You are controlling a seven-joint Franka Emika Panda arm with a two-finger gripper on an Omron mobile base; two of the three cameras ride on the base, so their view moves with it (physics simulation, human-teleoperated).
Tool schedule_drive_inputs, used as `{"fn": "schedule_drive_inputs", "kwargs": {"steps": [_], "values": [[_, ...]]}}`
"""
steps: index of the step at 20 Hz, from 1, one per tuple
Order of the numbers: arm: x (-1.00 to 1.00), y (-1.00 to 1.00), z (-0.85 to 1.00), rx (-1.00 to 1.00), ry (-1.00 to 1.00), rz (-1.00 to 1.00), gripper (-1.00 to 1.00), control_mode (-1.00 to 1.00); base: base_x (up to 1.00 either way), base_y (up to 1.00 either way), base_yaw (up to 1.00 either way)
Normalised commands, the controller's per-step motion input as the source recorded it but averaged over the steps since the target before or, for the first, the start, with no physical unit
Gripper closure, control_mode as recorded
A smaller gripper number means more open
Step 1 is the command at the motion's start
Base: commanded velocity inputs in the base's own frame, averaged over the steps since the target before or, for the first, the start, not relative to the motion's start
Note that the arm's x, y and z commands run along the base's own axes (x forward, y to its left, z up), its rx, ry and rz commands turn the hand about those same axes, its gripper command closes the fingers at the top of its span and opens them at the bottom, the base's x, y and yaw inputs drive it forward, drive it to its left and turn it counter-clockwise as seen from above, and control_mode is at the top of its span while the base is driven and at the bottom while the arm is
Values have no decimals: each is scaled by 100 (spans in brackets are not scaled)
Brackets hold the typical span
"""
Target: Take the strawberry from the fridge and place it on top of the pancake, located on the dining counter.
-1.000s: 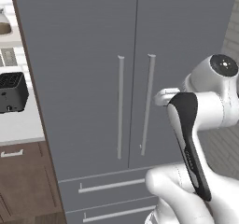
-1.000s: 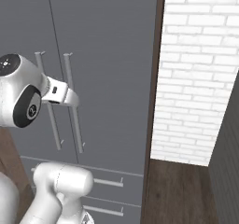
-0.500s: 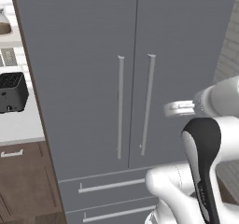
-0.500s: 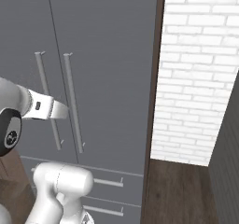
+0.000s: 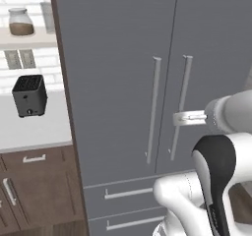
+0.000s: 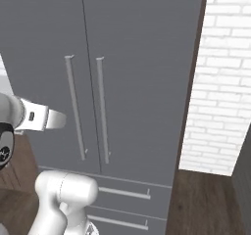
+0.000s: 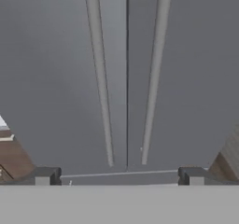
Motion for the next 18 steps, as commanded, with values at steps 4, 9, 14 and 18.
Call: {"fn": "schedule_drive_inputs", "kwargs": {"steps": [4,9,14,18], "values": [[0,0,0,0,0,0,-100,100,-31,4,0],[0,0,0,0,0,0,-100,100,-63,-2,0],[0,0,0,0,0,0,-100,100,-68,-7,0],[0,0,0,0,0,0,-100,100,-43,-9,0]]}}
